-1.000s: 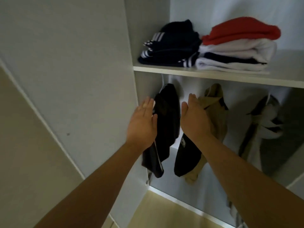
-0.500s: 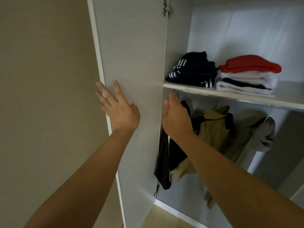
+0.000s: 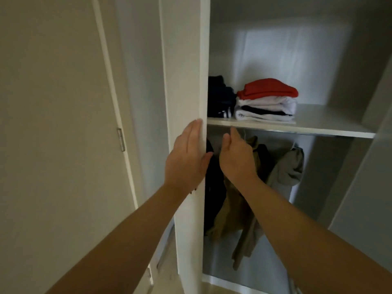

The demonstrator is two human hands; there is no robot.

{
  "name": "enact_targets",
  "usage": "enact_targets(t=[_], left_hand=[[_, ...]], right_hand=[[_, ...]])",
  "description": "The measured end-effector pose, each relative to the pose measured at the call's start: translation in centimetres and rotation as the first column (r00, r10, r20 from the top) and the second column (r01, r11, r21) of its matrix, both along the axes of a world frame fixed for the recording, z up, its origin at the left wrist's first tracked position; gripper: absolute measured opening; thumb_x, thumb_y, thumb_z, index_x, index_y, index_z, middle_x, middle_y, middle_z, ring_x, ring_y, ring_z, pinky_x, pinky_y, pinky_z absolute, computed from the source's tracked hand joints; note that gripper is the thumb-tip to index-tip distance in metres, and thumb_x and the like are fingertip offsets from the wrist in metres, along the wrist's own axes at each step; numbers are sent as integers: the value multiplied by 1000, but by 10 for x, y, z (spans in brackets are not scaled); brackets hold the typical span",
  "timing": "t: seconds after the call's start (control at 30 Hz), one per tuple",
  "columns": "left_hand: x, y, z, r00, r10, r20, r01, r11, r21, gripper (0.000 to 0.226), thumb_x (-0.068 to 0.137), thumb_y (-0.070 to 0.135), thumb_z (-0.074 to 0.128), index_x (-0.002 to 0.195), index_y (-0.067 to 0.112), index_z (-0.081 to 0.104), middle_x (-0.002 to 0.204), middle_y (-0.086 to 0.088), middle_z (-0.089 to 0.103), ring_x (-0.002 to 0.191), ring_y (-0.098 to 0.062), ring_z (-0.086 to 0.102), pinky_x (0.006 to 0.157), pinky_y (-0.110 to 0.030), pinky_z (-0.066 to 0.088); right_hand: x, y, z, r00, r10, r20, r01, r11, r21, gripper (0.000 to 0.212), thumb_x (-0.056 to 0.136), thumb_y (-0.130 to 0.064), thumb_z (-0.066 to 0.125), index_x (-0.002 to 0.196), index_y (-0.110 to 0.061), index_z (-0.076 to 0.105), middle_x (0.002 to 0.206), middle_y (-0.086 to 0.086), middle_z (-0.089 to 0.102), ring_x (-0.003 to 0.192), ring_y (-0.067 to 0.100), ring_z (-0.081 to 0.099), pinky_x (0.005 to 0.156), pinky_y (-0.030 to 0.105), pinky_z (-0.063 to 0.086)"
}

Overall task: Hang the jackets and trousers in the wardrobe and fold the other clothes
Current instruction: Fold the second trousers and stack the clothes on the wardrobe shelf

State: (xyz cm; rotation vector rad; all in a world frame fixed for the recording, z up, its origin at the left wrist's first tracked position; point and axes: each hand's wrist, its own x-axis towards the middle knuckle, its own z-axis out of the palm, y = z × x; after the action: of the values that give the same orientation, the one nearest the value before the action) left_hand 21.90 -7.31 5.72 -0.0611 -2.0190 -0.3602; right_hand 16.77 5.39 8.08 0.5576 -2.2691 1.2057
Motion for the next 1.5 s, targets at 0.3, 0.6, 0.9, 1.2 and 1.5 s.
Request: enact_targets(t=[0.3,0.6,0.9,1.2,1.5], left_hand=[[-141,70,1,949,41,313,98,904,-416,75,104,38,44,161,14,2,170,-4,5,156,-22,-3,125,-40,6],[-195,96,9,787,267,556,49,872,-488,92,97,29,54,159,9,-11,169,-8,-10,155,-26,-12,126,-47,-2],[-141,222,37,872,-465,152,484,777,-403,48,93,22,58,136,3,58,143,-17,57,137,-31,50,120,-41,24],[-93,317,47,652,-757,54,726,601,-333,45,82,-5,62,126,2,66,132,-13,64,123,-30,59,111,-45,42],[-68,319,53,625,-778,67,745,568,-349,46,80,-9,63,125,2,66,133,-14,62,121,-32,59,108,-46,44]], right_hand=[[-60,99,5,975,-212,72,195,962,190,36,108,-26,38,138,-6,46,105,12,66,94,23,66,89,37,54],[-103,142,7,955,-290,58,270,935,230,49,108,-21,41,154,-7,31,124,17,63,104,27,66,90,36,54],[-58,228,22,807,-573,-142,571,819,-59,52,99,-14,57,149,-7,44,142,20,49,125,31,52,104,38,43],[29,334,38,161,-945,-283,910,254,-329,62,87,-11,65,145,-9,44,144,18,43,132,33,41,108,51,28],[49,358,40,317,-946,72,920,288,-267,51,109,-24,33,158,-9,24,155,12,38,139,30,39,116,44,23]])
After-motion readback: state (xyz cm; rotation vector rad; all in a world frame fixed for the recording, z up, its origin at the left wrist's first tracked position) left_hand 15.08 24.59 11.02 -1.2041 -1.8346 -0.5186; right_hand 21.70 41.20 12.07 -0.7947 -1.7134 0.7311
